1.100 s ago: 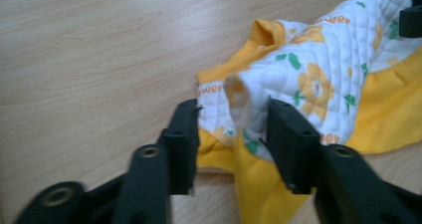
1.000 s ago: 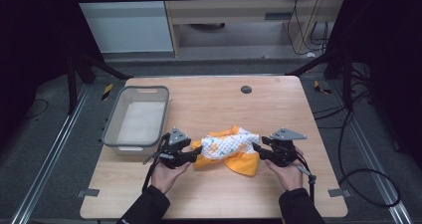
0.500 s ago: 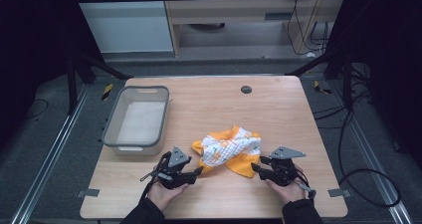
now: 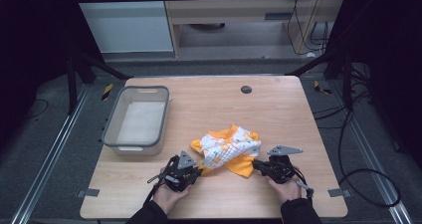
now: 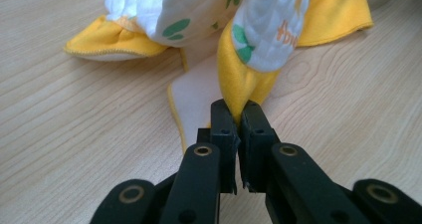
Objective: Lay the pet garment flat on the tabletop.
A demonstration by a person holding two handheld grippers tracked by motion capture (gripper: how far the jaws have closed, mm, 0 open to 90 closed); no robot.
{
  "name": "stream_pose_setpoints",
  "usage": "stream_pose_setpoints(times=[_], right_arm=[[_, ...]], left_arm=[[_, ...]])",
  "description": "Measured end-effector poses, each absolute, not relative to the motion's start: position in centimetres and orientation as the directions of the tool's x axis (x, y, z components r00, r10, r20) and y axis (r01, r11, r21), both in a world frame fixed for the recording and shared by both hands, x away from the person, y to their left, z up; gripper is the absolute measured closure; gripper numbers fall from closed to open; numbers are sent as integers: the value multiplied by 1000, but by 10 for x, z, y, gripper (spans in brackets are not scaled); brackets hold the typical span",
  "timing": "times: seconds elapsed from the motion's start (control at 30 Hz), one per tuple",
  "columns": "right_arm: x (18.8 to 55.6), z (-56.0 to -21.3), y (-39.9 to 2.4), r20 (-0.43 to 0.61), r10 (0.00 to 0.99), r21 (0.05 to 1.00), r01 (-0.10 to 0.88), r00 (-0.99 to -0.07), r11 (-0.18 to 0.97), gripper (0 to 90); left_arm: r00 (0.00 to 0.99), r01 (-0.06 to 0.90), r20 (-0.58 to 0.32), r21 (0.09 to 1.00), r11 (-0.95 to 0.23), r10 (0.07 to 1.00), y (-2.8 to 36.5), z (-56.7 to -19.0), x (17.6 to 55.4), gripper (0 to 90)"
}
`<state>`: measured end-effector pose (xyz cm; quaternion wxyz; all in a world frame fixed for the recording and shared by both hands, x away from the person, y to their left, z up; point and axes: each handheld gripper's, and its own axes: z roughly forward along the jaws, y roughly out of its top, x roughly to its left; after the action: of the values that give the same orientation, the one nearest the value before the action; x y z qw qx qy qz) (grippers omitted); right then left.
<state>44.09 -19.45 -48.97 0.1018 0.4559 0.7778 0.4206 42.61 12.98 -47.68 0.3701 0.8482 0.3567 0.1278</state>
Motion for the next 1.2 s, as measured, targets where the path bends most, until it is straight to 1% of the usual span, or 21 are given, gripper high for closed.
stream_pose_setpoints(times=[0.27,0.4,0.5,0.63,0.73,0.83,0.9,0.93,1.07,1.13,1.2], right_arm=[[435,-467,-201,211,776,790,571,-594,222,887],[425,-450,-208,170,757,811,526,-631,257,886],[418,-439,-216,196,734,815,524,-650,247,885],[410,-429,-227,225,707,812,530,-671,244,884],[405,-433,-229,232,699,794,546,-677,265,888],[405,-444,-226,222,705,770,565,-674,297,884],[405,-449,-224,206,714,763,566,-669,310,887],[405,-452,-223,205,716,758,571,-667,315,882],[405,-454,-220,167,727,774,546,-666,322,811],[404,-452,-220,156,732,788,531,-663,313,802],[404,-449,-221,145,739,809,509,-658,294,754]], left_arm=[[711,491,-87,772,-404,698,143,-454,422,863],[711,489,-116,791,-368,694,154,-439,417,863],[707,491,-130,798,-350,696,163,-432,413,863],[702,535,-174,769,-350,691,171,-430,410,861],[693,566,-189,739,-364,696,173,-436,407,858],[693,573,-168,718,-395,701,172,-446,405,846],[696,571,-161,715,-404,699,171,-450,403,817],[697,570,-158,714,-407,699,170,-452,403,789],[698,540,-133,743,-395,703,171,-450,400,633],[696,523,-135,768,-369,705,174,-446,399,573],[690,501,-130,796,-340,712,177,-440,398,530]])
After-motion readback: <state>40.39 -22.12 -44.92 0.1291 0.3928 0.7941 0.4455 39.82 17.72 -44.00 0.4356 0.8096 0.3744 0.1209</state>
